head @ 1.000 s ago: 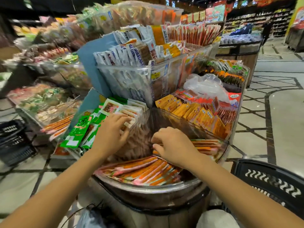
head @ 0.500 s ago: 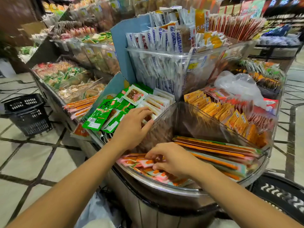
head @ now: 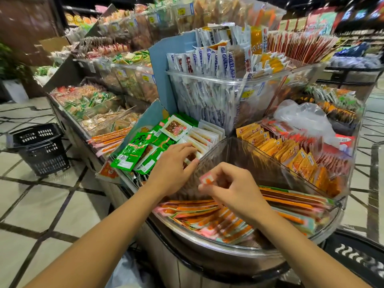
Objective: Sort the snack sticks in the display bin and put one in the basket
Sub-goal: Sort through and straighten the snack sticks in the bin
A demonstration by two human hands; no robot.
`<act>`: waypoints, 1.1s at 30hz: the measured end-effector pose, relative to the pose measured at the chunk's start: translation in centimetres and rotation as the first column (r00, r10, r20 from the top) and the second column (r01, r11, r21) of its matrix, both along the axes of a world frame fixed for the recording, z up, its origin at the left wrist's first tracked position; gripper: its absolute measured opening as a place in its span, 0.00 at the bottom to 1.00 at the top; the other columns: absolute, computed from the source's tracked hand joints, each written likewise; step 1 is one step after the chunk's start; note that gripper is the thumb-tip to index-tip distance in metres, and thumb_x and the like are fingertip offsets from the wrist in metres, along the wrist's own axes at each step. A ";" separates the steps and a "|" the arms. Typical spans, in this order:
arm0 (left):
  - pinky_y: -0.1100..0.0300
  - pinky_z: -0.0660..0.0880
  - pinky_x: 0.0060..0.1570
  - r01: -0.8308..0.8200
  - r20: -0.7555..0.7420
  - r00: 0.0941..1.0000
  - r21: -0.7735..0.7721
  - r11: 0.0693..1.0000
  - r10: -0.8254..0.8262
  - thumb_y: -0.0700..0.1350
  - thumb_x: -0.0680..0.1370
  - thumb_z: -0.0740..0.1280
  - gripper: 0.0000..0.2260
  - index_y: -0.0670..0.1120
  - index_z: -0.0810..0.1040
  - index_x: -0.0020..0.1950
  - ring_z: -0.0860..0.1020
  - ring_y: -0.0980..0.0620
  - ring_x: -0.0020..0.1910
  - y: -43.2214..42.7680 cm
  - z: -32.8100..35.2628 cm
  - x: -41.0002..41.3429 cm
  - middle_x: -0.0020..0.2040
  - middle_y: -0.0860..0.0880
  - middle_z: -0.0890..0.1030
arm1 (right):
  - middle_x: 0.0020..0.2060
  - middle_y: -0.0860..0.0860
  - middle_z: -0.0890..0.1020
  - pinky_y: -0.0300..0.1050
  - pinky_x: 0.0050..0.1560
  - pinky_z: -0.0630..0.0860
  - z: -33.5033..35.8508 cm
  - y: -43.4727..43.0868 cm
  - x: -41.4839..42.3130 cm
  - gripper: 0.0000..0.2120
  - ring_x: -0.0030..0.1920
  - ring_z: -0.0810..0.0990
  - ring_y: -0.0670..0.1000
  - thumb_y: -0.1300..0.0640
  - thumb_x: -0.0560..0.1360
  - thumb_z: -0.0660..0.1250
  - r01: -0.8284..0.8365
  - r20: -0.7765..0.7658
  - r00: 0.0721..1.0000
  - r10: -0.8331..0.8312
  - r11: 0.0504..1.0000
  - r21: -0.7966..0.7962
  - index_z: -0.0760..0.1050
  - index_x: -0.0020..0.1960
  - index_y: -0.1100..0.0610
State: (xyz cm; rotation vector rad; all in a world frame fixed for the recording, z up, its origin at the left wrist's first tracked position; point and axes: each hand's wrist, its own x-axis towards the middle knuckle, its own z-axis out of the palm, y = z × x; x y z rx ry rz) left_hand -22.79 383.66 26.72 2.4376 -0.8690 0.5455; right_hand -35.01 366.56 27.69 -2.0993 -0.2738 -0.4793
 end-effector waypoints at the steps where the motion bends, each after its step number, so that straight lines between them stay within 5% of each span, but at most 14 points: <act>1: 0.53 0.66 0.73 -0.002 -0.001 1.000 0.004 1.000 0.002 0.55 0.82 0.62 0.18 0.50 0.77 0.69 0.68 0.53 0.72 0.0 0.0 -0.1 0.72 0.53 0.74 | 0.35 0.51 0.81 0.53 0.39 0.76 0.8 -0.4 -0.2 0.10 0.36 0.79 0.51 0.51 0.70 0.79 0.044 0.029 0.998 -0.047 0.996 0.078 0.78 0.41 0.53; 5: 0.54 0.66 0.72 -0.004 0.025 1.000 0.015 1.000 0.003 0.55 0.82 0.62 0.16 0.50 0.78 0.67 0.69 0.53 0.71 -0.2 0.2 -0.4 0.71 0.53 0.75 | 0.36 0.46 0.84 0.42 0.38 0.77 4.5 -2.2 -1.0 0.11 0.35 0.82 0.45 0.56 0.73 0.77 0.164 0.157 0.970 -0.187 0.975 0.151 0.74 0.46 0.50; 10: 0.50 0.76 0.59 0.036 0.140 0.990 0.000 0.999 -0.036 0.50 0.80 0.68 0.07 0.49 0.81 0.56 0.77 0.53 0.58 -0.7 1.5 -1.4 0.58 0.54 0.81 | 0.40 0.47 0.86 0.50 0.40 0.82 8.2 -4.2 -2.3 0.12 0.37 0.85 0.44 0.53 0.74 0.76 0.217 0.175 0.957 -0.232 0.971 0.101 0.73 0.51 0.53; 12: 0.53 0.77 0.53 0.089 0.120 0.991 -0.182 0.979 -0.068 0.47 0.79 0.70 0.05 0.49 0.82 0.53 0.78 0.55 0.51 -2.2 3.5 -3.0 0.51 0.54 0.83 | 0.41 0.48 0.87 0.53 0.40 0.83 9.0 -4.7 -2.8 0.15 0.38 0.86 0.45 0.51 0.72 0.77 0.218 0.165 0.959 -0.229 0.972 0.085 0.73 0.50 0.52; 15: 0.63 0.76 0.45 0.224 0.001 0.964 -0.537 0.813 -0.265 0.45 0.80 0.70 0.04 0.48 0.83 0.49 0.81 0.57 0.44 -4.6 8.3 -6.9 0.43 0.54 0.84 | 0.38 0.52 0.86 0.55 0.34 0.83 9.8 -4.8 -3.6 0.18 0.34 0.86 0.48 0.51 0.69 0.79 0.202 0.145 0.967 -0.208 0.978 0.055 0.72 0.49 0.54; 18: 0.60 0.79 0.44 0.305 -0.063 0.889 -0.656 0.690 -0.453 0.44 0.80 0.70 0.03 0.46 0.84 0.50 0.82 0.54 0.42 -6.1 11.7 -9.8 0.42 0.50 0.85 | 0.35 0.53 0.86 0.52 0.30 0.83 10.2 -4.7 -4.4 0.17 0.32 0.85 0.48 0.55 0.71 0.78 0.177 0.130 0.975 -0.179 0.984 0.024 0.71 0.48 0.56; 22: 0.49 0.81 0.44 0.315 -0.094 0.864 -0.666 0.676 -0.495 0.39 0.76 0.74 0.04 0.44 0.83 0.50 0.83 0.46 0.42 -6.8 12.1 -10.3 0.42 0.47 0.85 | 0.34 0.52 0.85 0.49 0.31 0.82 10.5 -4.9 -5.3 0.15 0.31 0.84 0.47 0.56 0.72 0.78 0.174 0.148 0.975 -0.164 0.983 -0.064 0.73 0.48 0.58; 29: 0.57 0.80 0.40 0.323 -0.110 0.862 -0.632 0.704 -0.494 0.40 0.76 0.75 0.03 0.42 0.84 0.47 0.82 0.51 0.37 -7.0 12.7 -10.3 0.40 0.45 0.85 | 0.34 0.53 0.84 0.55 0.36 0.80 10.8 -5.8 -6.0 0.10 0.31 0.84 0.47 0.50 0.80 0.66 0.110 0.142 0.985 -0.100 0.992 -0.062 0.76 0.51 0.57; 33: 0.58 0.78 0.37 0.370 -0.085 0.869 -0.543 0.754 -0.488 0.41 0.77 0.73 0.02 0.44 0.82 0.47 0.81 0.52 0.36 -7.3 12.7 -10.6 0.39 0.49 0.83 | 0.31 0.49 0.79 0.56 0.36 0.77 10.8 -6.1 -5.8 0.10 0.32 0.79 0.48 0.52 0.82 0.64 0.217 0.231 0.951 -0.207 0.976 -0.015 0.79 0.46 0.53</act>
